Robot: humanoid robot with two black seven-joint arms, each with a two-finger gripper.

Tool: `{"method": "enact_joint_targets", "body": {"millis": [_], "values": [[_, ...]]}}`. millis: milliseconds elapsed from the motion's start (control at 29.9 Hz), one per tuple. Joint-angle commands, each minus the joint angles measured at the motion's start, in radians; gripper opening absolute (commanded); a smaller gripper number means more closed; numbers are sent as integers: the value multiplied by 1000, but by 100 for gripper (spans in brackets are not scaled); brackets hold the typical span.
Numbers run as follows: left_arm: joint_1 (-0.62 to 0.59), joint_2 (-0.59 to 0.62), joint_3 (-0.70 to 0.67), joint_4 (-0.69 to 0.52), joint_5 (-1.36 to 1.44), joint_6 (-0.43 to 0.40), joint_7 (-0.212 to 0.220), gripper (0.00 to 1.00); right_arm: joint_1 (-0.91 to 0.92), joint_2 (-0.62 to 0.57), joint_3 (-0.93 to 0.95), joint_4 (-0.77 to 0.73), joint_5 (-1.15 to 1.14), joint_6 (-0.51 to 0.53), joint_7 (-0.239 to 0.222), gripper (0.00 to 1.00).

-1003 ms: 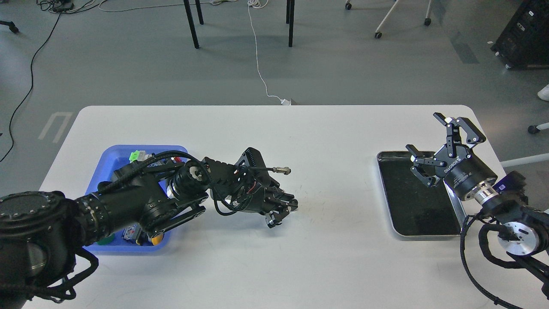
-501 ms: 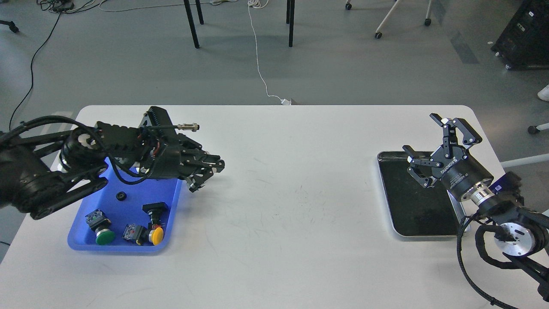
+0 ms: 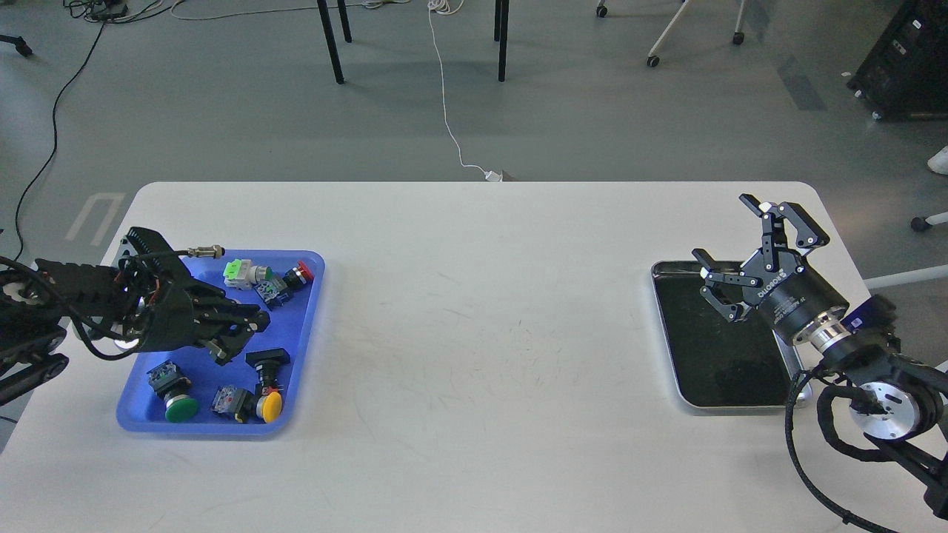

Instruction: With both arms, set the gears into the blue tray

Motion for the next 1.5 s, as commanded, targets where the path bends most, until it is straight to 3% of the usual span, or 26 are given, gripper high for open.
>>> {"method": "enact_joint_targets", "body": {"millis": [0,568,702,802,903,969,1036,1203,1270,1471], "values": [[1,-29,1,80,4,0,0,19,-3,-2,2,0,0,0,0,97],[1,-94,-12,255,-2,33,0,23,-5,-4,3,3,0,0,0,97],[4,-94,-13,255,-2,36,0,33,-5,-4,3,3,0,0,0,97],[6,-88,-12,254,-1,40,0,53,-6,-4,3,3,0,0,0,97],[7,-80,-12,254,-2,42,0,64,-6,-5,3,3,0,0,0,97],[7,-74,-15,249,-2,45,0,80,-6,-5,5,3,0,0,0,97],[4,-53,-35,238,-2,60,0,82,-5,-5,5,3,0,0,0,97],[-5,-30,-217,134,-135,80,0,93,-5,-5,20,2,-1,0,0,97],[-2,-37,-285,61,-302,72,0,97,0,-1,20,2,-3,0,0,97],[70,-98,-331,-165,-983,88,0,98,20,8,17,-3,-5,0,0,99]]}}
